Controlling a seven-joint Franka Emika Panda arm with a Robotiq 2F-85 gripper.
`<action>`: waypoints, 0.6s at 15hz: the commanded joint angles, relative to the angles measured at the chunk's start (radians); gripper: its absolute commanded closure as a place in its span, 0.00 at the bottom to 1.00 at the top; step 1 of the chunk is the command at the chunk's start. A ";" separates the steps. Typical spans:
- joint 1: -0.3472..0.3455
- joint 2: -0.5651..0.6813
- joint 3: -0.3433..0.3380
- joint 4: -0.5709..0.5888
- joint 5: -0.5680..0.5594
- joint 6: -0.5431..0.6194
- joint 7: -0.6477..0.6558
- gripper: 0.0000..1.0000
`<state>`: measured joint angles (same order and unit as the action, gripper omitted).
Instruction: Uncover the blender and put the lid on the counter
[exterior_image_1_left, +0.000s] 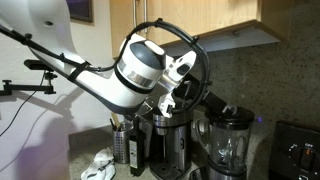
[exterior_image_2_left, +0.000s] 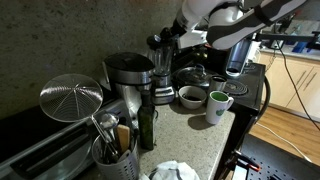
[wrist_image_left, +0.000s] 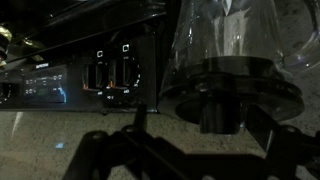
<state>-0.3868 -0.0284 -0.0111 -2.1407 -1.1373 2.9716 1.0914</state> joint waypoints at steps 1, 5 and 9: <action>0.006 0.053 0.008 0.083 -0.063 -0.021 0.067 0.00; 0.014 0.081 0.006 0.102 -0.083 -0.026 0.082 0.31; 0.027 0.083 0.004 0.103 -0.094 -0.026 0.086 0.63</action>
<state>-0.3648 0.0456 -0.0074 -2.0593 -1.1887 2.9704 1.1289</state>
